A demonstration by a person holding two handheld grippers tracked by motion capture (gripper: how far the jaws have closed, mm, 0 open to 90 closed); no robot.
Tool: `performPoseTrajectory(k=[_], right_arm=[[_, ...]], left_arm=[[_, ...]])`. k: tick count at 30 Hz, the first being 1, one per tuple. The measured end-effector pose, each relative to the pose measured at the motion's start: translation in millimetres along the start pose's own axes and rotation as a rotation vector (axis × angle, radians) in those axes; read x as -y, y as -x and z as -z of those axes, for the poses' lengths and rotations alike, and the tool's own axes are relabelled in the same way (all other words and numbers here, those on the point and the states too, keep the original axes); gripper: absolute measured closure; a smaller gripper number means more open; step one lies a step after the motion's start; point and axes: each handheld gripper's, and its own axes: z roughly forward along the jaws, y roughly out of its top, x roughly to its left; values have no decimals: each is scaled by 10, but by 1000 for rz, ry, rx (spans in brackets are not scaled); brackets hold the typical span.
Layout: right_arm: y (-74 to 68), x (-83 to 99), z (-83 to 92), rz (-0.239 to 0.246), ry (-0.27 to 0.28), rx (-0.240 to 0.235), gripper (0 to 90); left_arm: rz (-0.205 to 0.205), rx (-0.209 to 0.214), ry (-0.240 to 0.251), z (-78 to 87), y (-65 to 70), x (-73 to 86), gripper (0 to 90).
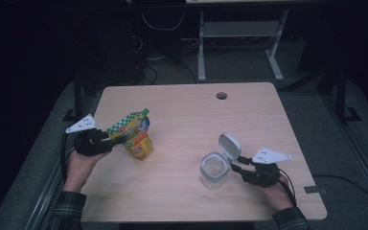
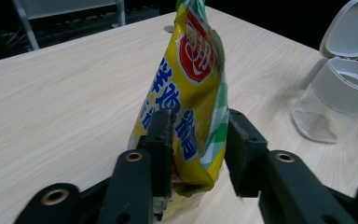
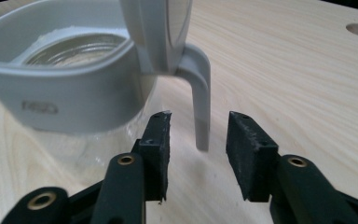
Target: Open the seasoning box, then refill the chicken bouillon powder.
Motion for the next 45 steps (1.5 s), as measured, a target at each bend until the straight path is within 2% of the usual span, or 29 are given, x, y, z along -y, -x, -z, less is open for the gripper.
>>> performPoseTrajectory(k=[6, 9, 20, 30, 37, 41, 45], right_arm=[[-24, 57, 97, -21, -11, -16, 529], [-37, 76, 134, -27, -15, -21, 519], [-87, 148, 176, -30, -43, -55, 486], [-107, 142, 170, -22, -46, -70, 467], [-115, 139, 197, -29, -38, -73, 464], [-140, 127, 214, -25, -34, -67, 519], [-175, 111, 236, -18, -37, -57, 665]], left_arm=[[-6, 3, -19, -70, 9, 5, 663], [5, 3, -14, -91, 7, 14, 665], [-8, 8, 4, -80, -9, 25, 891], [-33, 11, 10, -82, 73, -25, 900], [-18, 63, 19, -82, 159, -102, 900], [-21, 96, 15, -78, 224, -158, 900], [-17, 125, 30, -49, 291, -218, 900]])
